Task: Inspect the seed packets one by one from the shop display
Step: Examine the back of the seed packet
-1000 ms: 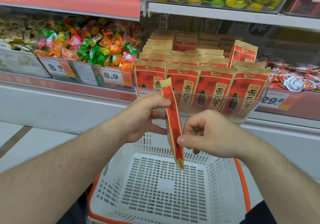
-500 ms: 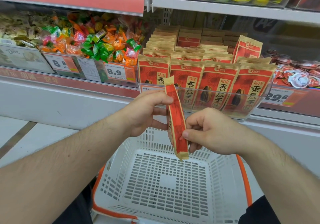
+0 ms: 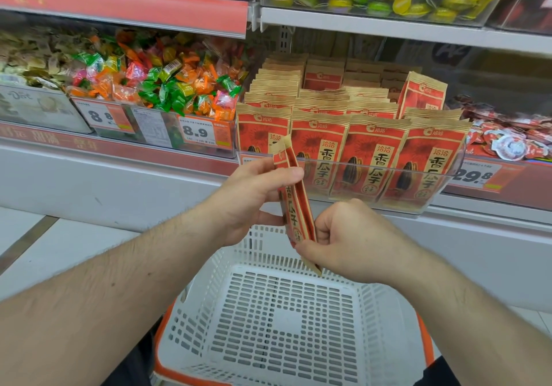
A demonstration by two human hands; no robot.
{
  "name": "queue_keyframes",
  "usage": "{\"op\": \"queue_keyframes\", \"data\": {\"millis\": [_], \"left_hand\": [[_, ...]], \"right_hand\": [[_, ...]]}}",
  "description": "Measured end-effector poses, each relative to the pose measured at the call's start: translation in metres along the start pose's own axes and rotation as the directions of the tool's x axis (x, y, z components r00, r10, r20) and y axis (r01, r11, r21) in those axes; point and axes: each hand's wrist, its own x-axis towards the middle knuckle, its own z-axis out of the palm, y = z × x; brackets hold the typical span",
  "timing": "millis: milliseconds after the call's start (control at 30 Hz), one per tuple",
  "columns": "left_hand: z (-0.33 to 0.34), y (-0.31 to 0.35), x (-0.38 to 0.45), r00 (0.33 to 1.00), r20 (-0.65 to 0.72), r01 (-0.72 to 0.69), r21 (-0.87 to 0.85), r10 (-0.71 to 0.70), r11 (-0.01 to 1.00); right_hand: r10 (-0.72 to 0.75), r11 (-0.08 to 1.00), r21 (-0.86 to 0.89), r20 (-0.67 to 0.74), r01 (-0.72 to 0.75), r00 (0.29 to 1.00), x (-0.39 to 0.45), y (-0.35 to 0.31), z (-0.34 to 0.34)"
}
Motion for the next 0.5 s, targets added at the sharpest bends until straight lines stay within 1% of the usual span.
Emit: {"op": "queue_keyframes", "data": {"millis": [67,167,200,267,333,400,500], "left_hand": [[0.001,-0.002,-0.001,1.000,-0.004,0.004,-0.002,-0.004,1.000],[0.005,-0.005,-0.002,0.999,-0.046,0.021,0.027,-0.020,0.999],[0.006,-0.006,-0.002,0.998,-0.064,0.028,0.046,-0.025,0.999],[0.006,-0.006,-0.001,0.996,-0.085,0.047,0.069,-0.041,0.996],[0.005,-0.007,-0.001,0.995,-0.084,0.064,0.051,-0.060,0.997],[0.006,-0.006,-0.002,0.997,-0.049,0.068,0.014,-0.067,0.998],[0.006,-0.007,-0.001,0.998,-0.008,0.061,-0.019,-0.061,0.998]], "right_hand": [[-0.016,0.999,-0.045,-0.018,0.015,1.000,0.001,0.000,0.003],[-0.056,0.993,-0.106,-0.030,0.053,0.998,0.000,-0.005,0.009],[-0.054,0.995,-0.085,-0.020,0.052,0.998,0.001,-0.005,0.010],[-0.028,1.000,0.013,0.015,0.028,1.000,0.003,-0.001,0.011],[0.003,0.994,0.110,0.023,-0.006,1.000,0.008,0.007,0.009],[0.053,0.986,0.163,-0.038,-0.047,0.998,0.011,0.014,0.006],[0.138,0.968,0.233,-0.165,-0.098,0.977,0.014,0.019,0.004]]}}
